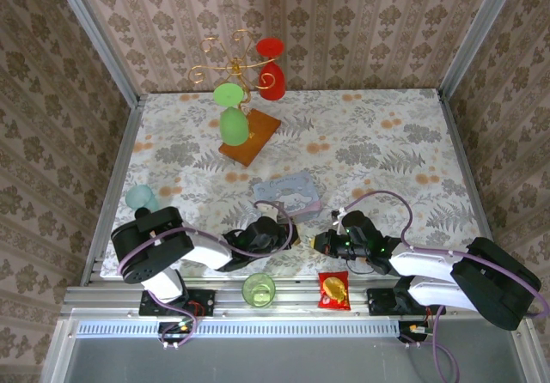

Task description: Unlock the padlock with the key

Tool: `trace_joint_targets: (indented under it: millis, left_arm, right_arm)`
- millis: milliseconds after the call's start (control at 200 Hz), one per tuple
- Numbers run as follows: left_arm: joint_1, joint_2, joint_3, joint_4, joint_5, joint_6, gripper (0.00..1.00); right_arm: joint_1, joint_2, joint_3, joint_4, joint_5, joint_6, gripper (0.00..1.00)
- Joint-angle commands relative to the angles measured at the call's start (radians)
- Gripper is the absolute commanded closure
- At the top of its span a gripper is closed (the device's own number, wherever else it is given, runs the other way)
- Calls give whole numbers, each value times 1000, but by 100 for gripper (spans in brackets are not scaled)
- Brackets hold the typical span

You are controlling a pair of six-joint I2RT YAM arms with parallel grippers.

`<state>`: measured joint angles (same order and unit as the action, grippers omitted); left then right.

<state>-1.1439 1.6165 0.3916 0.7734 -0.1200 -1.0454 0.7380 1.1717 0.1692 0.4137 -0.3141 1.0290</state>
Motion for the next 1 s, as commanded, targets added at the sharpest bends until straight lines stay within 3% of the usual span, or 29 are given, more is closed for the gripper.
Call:
trace_joint_targets:
  millis: [0, 195, 505, 730, 995]
  left_arm:
    - [12, 8, -39, 123, -37, -71, 100]
    - [15, 1, -81, 257, -87, -137, 100]
    - [23, 123, -99, 507, -71, -244, 100]
    - [11, 138, -101, 508, -92, -254, 100]
    - [12, 130, -105, 509, -94, -254, 100]
  right_arm:
    - [9, 4, 15, 39, -82, 23, 100]
    - [12, 1, 16, 20, -126, 21, 100]
    - [12, 47, -3, 153, -147, 65, 100]
    - [10, 124, 2, 176, -133, 69, 100]
    - [-4, 170, -20, 338, -135, 106, 100]
